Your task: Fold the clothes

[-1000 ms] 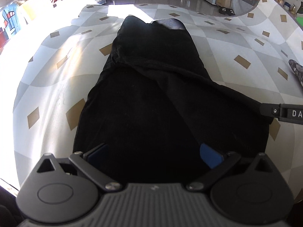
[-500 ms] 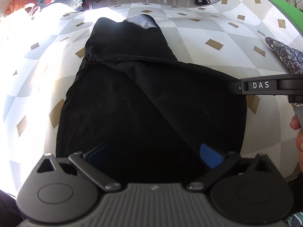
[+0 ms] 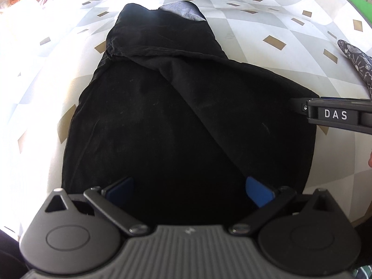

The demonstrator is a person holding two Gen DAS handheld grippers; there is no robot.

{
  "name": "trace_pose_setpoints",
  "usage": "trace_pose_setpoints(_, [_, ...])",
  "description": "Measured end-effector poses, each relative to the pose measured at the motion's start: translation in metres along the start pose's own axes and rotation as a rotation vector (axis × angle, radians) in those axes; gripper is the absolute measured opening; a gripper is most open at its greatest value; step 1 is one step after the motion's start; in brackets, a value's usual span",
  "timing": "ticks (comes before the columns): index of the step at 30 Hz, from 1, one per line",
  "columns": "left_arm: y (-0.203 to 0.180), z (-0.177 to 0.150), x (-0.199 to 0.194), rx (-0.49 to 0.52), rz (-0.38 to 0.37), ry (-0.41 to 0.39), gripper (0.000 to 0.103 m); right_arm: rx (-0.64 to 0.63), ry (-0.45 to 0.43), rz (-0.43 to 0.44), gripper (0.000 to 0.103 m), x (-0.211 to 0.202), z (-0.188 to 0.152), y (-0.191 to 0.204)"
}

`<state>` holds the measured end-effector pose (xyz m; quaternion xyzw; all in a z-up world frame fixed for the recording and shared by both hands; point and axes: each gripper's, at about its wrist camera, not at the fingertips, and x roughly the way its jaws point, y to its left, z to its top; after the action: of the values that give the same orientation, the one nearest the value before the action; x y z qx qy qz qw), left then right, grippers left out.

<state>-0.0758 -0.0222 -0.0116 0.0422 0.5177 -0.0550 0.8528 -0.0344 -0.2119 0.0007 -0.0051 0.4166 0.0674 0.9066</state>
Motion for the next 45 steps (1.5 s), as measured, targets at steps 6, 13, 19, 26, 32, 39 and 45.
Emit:
trace_pose_setpoints(6, [-0.006,0.000,0.003,0.031,0.033,0.000,0.103,-0.029,-0.012,-0.021,0.060,0.003,-0.001,0.005])
trace_pose_setpoints(13, [-0.009,0.006,0.007,0.056,0.074,-0.022,0.103,-0.029,-0.039,-0.027,0.063,0.007,-0.001,0.006])
trace_pose_setpoints(19, [-0.011,0.014,0.009,0.070,0.079,-0.057,0.103,-0.021,-0.050,-0.029,0.064,0.010,0.002,0.003])
trace_pose_setpoints(26, [-0.014,0.021,0.013,0.070,0.073,-0.078,0.103,-0.025,-0.063,-0.028,0.065,0.012,0.003,0.001])
trace_pose_setpoints(32, [-0.013,0.022,0.011,0.056,0.060,-0.077,0.103,-0.042,-0.074,-0.005,0.059,0.010,0.000,0.000])
trace_pose_setpoints(39, [-0.006,0.014,0.006,0.035,0.046,-0.017,0.103,-0.010,-0.057,0.008,0.029,0.005,0.003,-0.004])
trace_pose_setpoints(45, [-0.003,0.005,-0.001,0.007,-0.026,0.006,0.103,0.063,-0.044,0.064,0.023,-0.005,0.006,-0.010])
